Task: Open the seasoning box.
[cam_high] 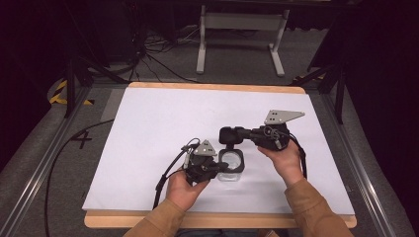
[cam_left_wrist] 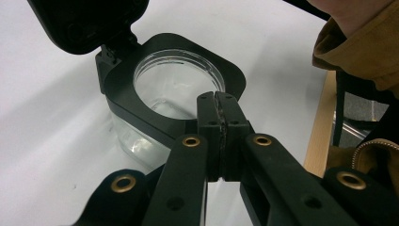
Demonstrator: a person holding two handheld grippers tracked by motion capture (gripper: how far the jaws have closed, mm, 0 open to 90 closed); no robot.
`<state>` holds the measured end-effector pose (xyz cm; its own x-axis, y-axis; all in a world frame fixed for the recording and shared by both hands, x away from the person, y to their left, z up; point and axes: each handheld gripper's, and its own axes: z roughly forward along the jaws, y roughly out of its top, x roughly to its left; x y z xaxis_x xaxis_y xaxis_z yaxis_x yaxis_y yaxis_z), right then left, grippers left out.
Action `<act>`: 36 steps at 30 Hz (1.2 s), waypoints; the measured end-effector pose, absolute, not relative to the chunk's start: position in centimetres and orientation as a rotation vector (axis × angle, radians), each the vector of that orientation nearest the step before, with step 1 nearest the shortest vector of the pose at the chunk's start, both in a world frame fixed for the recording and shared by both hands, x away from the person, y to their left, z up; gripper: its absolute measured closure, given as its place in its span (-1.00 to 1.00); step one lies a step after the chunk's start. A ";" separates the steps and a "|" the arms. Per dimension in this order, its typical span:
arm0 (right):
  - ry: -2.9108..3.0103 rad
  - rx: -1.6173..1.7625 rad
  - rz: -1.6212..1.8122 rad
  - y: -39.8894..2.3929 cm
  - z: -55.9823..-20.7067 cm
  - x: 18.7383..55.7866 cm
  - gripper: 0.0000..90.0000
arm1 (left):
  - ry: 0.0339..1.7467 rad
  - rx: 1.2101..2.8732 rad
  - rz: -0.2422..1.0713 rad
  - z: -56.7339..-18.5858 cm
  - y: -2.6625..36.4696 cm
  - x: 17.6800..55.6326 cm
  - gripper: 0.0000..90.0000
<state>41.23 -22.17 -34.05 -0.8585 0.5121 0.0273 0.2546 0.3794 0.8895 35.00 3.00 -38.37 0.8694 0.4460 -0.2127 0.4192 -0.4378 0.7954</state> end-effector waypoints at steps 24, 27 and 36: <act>2.310 0.684 1.399 -24.4 -32.5 38.8 0.99 | 0.694 2.040 0.119 -36.2 9.0 36.1 0.70; 2.298 0.735 1.383 -26.2 -32.5 38.8 0.79 | 0.724 2.038 0.179 -35.8 10.7 36.4 0.63; 2.263 0.871 1.295 -30.7 -32.8 38.5 0.26 | 0.845 2.003 0.293 -35.9 16.6 38.3 0.26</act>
